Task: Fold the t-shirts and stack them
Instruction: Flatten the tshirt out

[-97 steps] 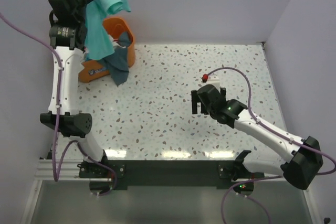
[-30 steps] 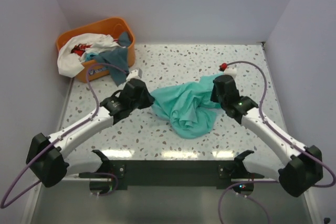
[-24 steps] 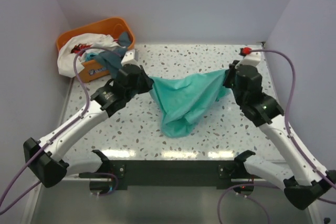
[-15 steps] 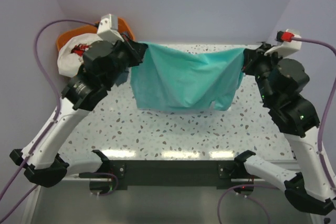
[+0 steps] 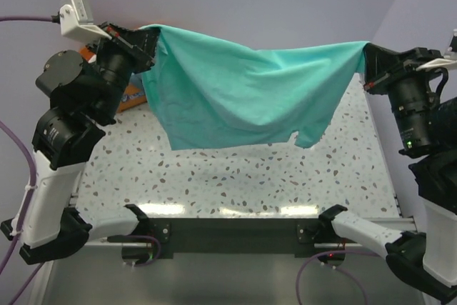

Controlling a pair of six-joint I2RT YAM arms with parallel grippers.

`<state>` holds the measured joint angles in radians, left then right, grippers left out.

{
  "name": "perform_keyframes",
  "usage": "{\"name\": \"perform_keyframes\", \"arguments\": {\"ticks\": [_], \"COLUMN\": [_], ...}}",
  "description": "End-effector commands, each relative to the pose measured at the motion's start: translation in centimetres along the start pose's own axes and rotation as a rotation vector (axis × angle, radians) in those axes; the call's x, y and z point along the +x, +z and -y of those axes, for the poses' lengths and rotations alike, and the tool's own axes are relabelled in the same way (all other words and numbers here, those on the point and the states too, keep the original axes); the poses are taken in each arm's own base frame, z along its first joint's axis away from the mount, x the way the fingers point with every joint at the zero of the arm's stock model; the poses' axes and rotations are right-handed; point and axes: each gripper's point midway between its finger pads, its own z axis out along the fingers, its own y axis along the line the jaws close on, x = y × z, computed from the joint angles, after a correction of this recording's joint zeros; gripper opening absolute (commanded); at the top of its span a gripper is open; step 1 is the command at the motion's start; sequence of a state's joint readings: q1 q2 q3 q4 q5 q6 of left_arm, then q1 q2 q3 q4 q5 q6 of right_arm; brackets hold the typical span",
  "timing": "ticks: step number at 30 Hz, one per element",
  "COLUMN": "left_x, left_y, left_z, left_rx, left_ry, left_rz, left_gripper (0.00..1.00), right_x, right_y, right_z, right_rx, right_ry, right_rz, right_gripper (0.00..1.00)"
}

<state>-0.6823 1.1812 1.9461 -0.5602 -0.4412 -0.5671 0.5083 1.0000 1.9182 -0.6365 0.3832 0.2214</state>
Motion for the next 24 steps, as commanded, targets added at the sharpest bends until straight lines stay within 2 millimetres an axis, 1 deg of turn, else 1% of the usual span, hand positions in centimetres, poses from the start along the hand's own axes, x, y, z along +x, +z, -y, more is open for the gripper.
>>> {"name": "perform_keyframes", "arguments": {"ticks": [1, 2, 3, 4, 5, 6, 7, 8, 9, 10, 11, 12, 13, 14, 15, 16, 17, 18, 19, 20, 21, 22, 23, 24], "left_x": [2.4, 2.7, 3.3, 4.8, 5.2, 5.8, 6.8, 6.4, 6.4, 5.9, 5.8, 6.1, 4.9, 4.6, 4.0, 4.5, 4.3, 4.1, 4.1, 3.9, 3.5, 3.1, 2.9, 2.2], "left_y": [2.0, 2.5, 3.0, 4.6, 5.8, 7.0, 9.0, 10.3, 11.2, 12.8, 13.5, 14.5, 14.6, 14.8, 14.5, 14.4, 14.1, 13.3, 12.8, 12.2, 10.9, 10.3, 9.7, 8.5], "left_z": [-3.4, -5.0, -5.9, -6.6, -8.1, -9.1, -10.2, -12.0, -12.5, -12.3, -11.6, -11.4, -9.7, -9.0, -8.3, -8.3, -8.2, -8.3, -8.3, -8.1, -7.8, -7.3, -7.1, -6.8], "left_rx": [-0.177, -0.265, -0.317, -0.361, -0.380, -0.390, -0.400, -0.412, -0.413, -0.395, -0.347, -0.331, -0.271, -0.237, -0.213, -0.201, -0.192, -0.197, -0.199, -0.191, -0.178, -0.157, -0.149, -0.142], "left_ry": [0.070, 0.095, 0.110, 0.134, 0.147, 0.135, 0.125, 0.108, 0.099, 0.093, 0.094, 0.094, 0.080, 0.084, 0.078, 0.080, 0.083, 0.081, 0.081, 0.077, 0.074, 0.072, 0.068, 0.064], "left_rz": [-0.012, 0.006, 0.003, -0.024, -0.053, -0.079, -0.113, -0.124, -0.129, -0.123, -0.140, -0.147, -0.131, -0.122, -0.111, -0.124, -0.117, -0.119, -0.122, -0.118, -0.114, -0.111, -0.111, -0.099], "left_gripper": [0.00, 0.00, 0.00, 0.00, 0.00, 0.00, 0.00, 0.00, 0.00, 0.00, 0.00, 0.00, 0.00, 0.00, 0.00, 0.00, 0.00, 0.00, 0.00, 0.00, 0.00, 0.00, 0.00, 0.00], "right_x": [3.9, 4.6, 4.8, 5.5, 6.0, 6.4, 5.6, 6.8, 6.5, 4.1, 5.2, 3.0, 2.6, 2.3, 1.6, 1.3, 1.1, 0.7, 0.6, 0.5, 0.3, 0.2, 0.5, 0.7], "right_y": [2.6, 3.3, 4.0, 4.8, 6.2, 7.0, 7.6, 9.6, 10.3, 10.6, 12.3, 12.2, 12.6, 12.7, 12.5, 12.2, 12.0, 10.9, 10.5, 9.8, 8.9, 8.4, 7.9, 7.5], "right_z": [1.2, 1.8, 2.1, 2.6, 2.5, 2.5, 2.5, 2.3, 2.6, 2.2, 2.3, 2.5, 2.7, 2.8, 2.7, 2.6, 2.4, 2.4, 2.3, 2.3, 2.3, 2.3, 2.5, 2.5], "right_rx": [0.086, 0.125, 0.152, 0.185, 0.201, 0.213, 0.227, 0.243, 0.258, 0.261, 0.281, 0.303, 0.317, 0.322, 0.318, 0.308, 0.294, 0.275, 0.264, 0.257, 0.242, 0.236, 0.236, 0.231], "right_ry": [-0.094, -0.112, -0.122, -0.150, -0.166, -0.181, -0.207, -0.238, -0.254, -0.248, -0.272, -0.261, -0.285, -0.289, -0.277, -0.268, -0.256, -0.247, -0.232, -0.213, -0.203, -0.199, -0.203, -0.193], "right_rz": [-0.092, -0.102, -0.093, -0.098, -0.095, -0.098, -0.080, -0.103, -0.100, -0.052, -0.075, -0.027, -0.019, -0.015, 0.000, 0.007, 0.016, 0.024, 0.028, 0.029, 0.029, 0.026, 0.004, -0.005], "right_gripper": [0.00, 0.00, 0.00, 0.00, 0.00, 0.00, 0.00, 0.00, 0.00, 0.00, 0.00, 0.00, 0.00, 0.00, 0.00, 0.00, 0.00, 0.00, 0.00, 0.00, 0.00, 0.00, 0.00, 0.00]}}
